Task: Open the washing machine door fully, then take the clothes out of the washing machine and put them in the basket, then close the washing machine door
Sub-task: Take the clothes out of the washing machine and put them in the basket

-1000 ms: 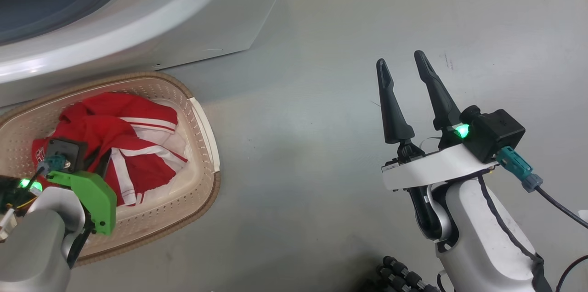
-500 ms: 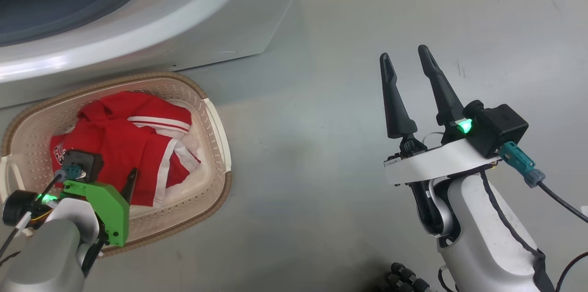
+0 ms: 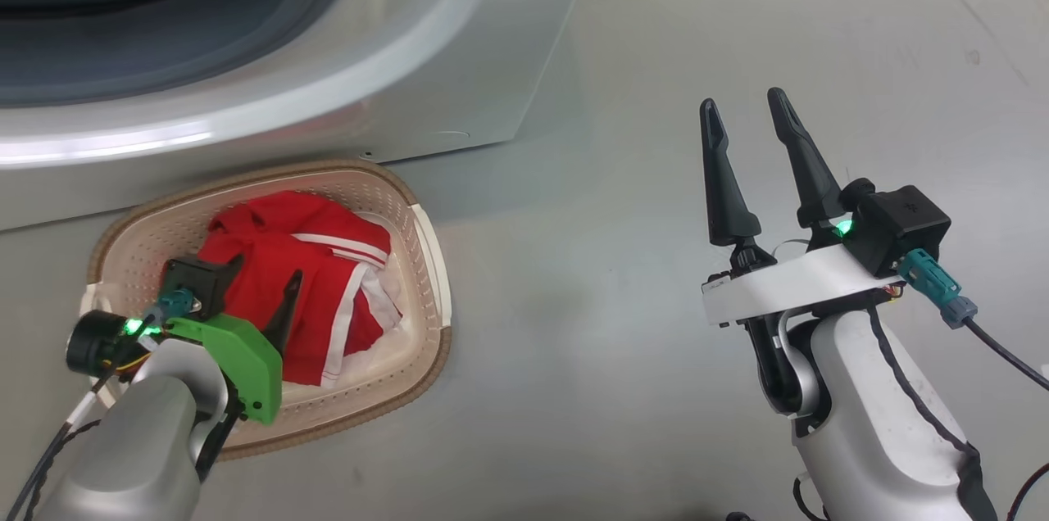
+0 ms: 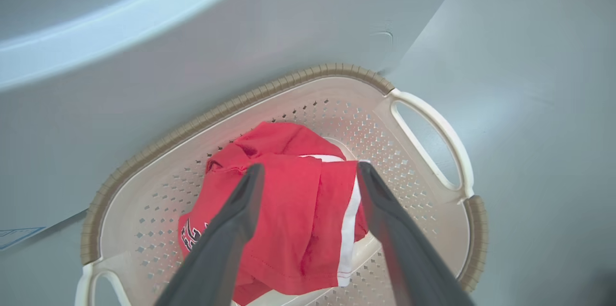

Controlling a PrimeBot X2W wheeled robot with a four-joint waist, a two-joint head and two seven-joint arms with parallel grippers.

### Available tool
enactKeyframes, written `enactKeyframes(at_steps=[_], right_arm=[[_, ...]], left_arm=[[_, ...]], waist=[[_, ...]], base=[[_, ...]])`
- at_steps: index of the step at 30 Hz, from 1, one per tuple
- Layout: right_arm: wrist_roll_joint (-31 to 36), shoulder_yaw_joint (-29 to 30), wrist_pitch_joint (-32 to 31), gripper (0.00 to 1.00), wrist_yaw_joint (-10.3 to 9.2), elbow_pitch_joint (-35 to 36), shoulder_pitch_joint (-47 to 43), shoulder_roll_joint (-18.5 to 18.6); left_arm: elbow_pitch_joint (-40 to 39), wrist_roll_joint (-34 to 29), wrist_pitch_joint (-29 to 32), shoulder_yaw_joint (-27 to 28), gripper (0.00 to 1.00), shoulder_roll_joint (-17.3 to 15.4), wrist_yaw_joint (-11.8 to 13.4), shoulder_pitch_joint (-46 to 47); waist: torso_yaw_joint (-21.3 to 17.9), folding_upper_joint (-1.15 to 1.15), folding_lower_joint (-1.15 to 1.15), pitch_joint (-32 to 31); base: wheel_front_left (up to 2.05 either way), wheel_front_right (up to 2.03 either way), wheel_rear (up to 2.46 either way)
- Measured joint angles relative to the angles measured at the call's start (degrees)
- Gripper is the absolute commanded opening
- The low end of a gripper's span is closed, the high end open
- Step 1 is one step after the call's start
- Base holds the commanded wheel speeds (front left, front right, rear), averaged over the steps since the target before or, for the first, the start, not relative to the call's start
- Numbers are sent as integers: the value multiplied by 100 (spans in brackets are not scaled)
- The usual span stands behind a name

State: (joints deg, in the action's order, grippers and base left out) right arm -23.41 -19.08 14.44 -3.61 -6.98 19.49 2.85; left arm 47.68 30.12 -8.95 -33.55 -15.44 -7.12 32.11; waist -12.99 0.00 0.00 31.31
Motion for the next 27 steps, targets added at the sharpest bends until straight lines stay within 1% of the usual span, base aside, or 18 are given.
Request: enactKeyframes(at_steps=[3, 5, 6, 8, 14, 22, 26, 27], right_arm=[[77, 68, 0, 100, 57, -89, -4, 0], [101, 91, 1, 100, 62, -119, -9, 0], [142, 145, 0, 100, 111, -179, -14, 1], [145, 200, 0, 100, 121, -227, -30, 1], [155, 258, 0, 100, 222, -393, -252, 3], [185, 330, 0, 100, 348, -556, -531, 2], [186, 368, 0, 100, 365, -602, -687, 2], [186, 372, 0, 100, 397, -611, -722, 2]], left_arm=[[-31, 5, -211, -31, 100, 71, -1, 1], [-31, 5, -282, -25, 100, 75, -1, 1], [-37, 8, -380, -2, 100, 74, -1, 1], [-76, 31, -431, 15, 100, 81, -1, 1], [-263, 109, -526, 96, 100, 177, -5, -14], [-635, 99, -534, 286, 100, 147, -7, -179], [-965, 100, -533, 439, 100, 151, -5, -382], [-1076, 100, -534, 494, 100, 153, -4, -405]], waist=[[110, 0, 0, -170], [150, 0, 0, -231], [232, 0, 0, -352], [316, 0, 0, -482], [565, 0, 0, -896], [863, 0, 0, -1460], [987, 0, 0, -1712], [1015, 0, 0, -1767]], base=[[0, 0, 0], [0, 0, 0], [0, 0, 0], [0, 0, 0], [0, 0, 0], [0, 0, 0], [0, 0, 0], [0, 0, 0]])
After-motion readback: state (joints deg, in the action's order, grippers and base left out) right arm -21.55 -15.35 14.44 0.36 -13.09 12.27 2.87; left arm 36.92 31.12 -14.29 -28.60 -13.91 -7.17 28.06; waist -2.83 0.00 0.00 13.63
